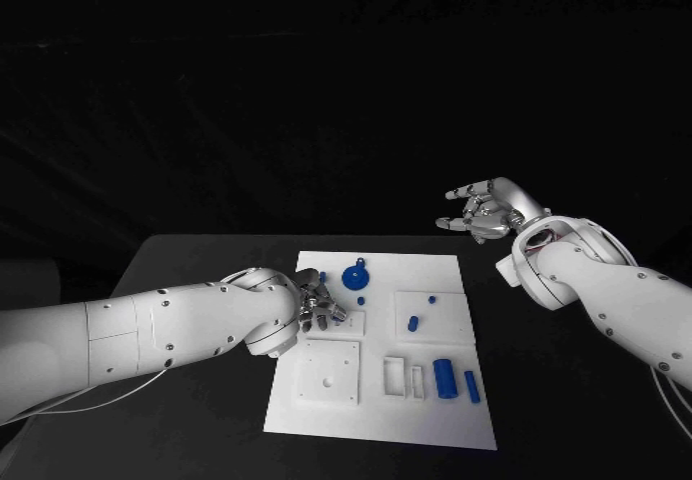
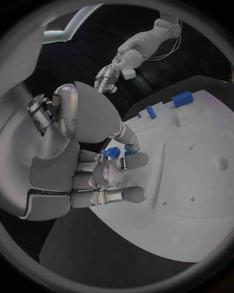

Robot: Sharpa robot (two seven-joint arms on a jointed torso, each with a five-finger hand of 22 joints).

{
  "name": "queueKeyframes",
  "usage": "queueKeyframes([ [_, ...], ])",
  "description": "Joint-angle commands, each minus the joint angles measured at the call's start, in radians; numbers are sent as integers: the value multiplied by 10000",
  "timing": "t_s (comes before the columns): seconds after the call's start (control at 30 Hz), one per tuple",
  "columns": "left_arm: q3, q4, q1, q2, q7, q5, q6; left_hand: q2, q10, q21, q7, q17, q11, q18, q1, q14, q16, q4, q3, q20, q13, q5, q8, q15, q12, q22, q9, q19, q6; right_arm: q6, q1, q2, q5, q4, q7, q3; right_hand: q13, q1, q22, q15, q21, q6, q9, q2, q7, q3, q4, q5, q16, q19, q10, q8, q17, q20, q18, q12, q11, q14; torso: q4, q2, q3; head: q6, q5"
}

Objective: Assemble the parts on the task board

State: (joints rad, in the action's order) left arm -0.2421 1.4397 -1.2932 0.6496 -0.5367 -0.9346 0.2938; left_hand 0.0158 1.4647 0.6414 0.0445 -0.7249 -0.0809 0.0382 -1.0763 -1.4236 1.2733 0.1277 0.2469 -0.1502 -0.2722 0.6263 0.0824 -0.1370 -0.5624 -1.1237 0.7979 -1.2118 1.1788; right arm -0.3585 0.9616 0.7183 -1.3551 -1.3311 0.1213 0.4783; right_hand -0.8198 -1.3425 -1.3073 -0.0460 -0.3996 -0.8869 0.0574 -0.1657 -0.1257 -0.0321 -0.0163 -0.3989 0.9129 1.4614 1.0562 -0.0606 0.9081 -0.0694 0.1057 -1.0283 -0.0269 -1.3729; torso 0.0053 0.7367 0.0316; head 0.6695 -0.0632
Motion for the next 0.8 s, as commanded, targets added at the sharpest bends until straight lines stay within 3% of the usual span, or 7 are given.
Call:
queueKeyframes([
  [0.03,6,-23,32,-63,-169,-115,-195,30,475,-63,-818,4,-19,-65,-72,-41,49,354,372,19,16,74,33,-19,-61,-69,4124,-75,971,139,-5,-19,74,15,33,7,12,31,-416,-40,29,-20,10,46,-10,-74,66,42,-28,180,-29,26,-9,11,135,-66,47,13,1,2,0,22,3],
  [0.27,7,-77,63,-101,-261,-265,-325,28,481,-315,-848,-83,-18,-66,-45,-57,109,364,353,41,16,93,151,-12,-129,-357,4156,-164,1040,174,-5,-26,99,34,69,7,14,42,-415,-40,37,-2,8,60,-12,-105,98,47,-33,181,-28,29,-14,12,136,-70,46,17,9,-2,3,45,7],
  [0.3,7,-81,65,-103,-276,-301,-354,16,474,-410,-847,-124,-20,-50,-43,-42,132,364,348,46,52,96,348,-10,-131,-456,3932,-205,1002,176,-5,-27,101,37,72,7,14,42,-415,-40,37,-2,8,60,-12,-105,98,47,-33,181,-28,29,-14,12,136,-70,46,17,9,-2,3,47,7],
  [0.47,7,-101,73,-108,-341,-419,-455,19,480,-626,-867,-148,-22,-57,-33,-51,129,350,318,59,85,102,798,-6,-180,-694,3744,-284,861,188,-5,-46,107,56,78,7,14,42,-415,-40,37,-2,8,60,-12,-105,98,47,-33,181,-28,29,-14,12,136,-70,46,17,8,4,1,74,7],
  [0.57,7,-123,77,-107,-381,-526,-483,19,480,-647,-868,-150,-22,-58,-34,-51,130,349,318,59,87,102,827,-6,-182,-717,3730,-292,851,198,-6,-62,112,72,80,7,16,67,-416,-40,37,-6,9,69,-12,-127,114,43,-20,183,-26,28,-4,12,137,-72,47,9,8,4,-1,79,-1],
  [0.63,7,-141,78,-106,-398,-575,-519,20,481,-973,-883,-204,-27,-67,-32,-62,158,335,309,61,99,106,1191,-8,-220,-1058,3544,-435,745,207,-6,-70,117,83,82,7,16,67,-416,-40,37,-6,9,69,-12,-127,114,43,-20,183,-26,28,-4,12,137,-72,47,9,12,3,-3,85,3],
  [0.8,8,-164,80,-96,-422,-597,-584,19,482,-1111,-894,-211,-24,-49,-29,-63,149,308,297,85,116,114,1315,-2,-215,-1200,3538,-473,732,226,-6,-78,124,101,89,7,17,78,-419,-42,22,0,9,83,-13,-152,132,46,-12,191,-27,28,3,9,136,-75,48,7,11,3,-9,107,7],
])
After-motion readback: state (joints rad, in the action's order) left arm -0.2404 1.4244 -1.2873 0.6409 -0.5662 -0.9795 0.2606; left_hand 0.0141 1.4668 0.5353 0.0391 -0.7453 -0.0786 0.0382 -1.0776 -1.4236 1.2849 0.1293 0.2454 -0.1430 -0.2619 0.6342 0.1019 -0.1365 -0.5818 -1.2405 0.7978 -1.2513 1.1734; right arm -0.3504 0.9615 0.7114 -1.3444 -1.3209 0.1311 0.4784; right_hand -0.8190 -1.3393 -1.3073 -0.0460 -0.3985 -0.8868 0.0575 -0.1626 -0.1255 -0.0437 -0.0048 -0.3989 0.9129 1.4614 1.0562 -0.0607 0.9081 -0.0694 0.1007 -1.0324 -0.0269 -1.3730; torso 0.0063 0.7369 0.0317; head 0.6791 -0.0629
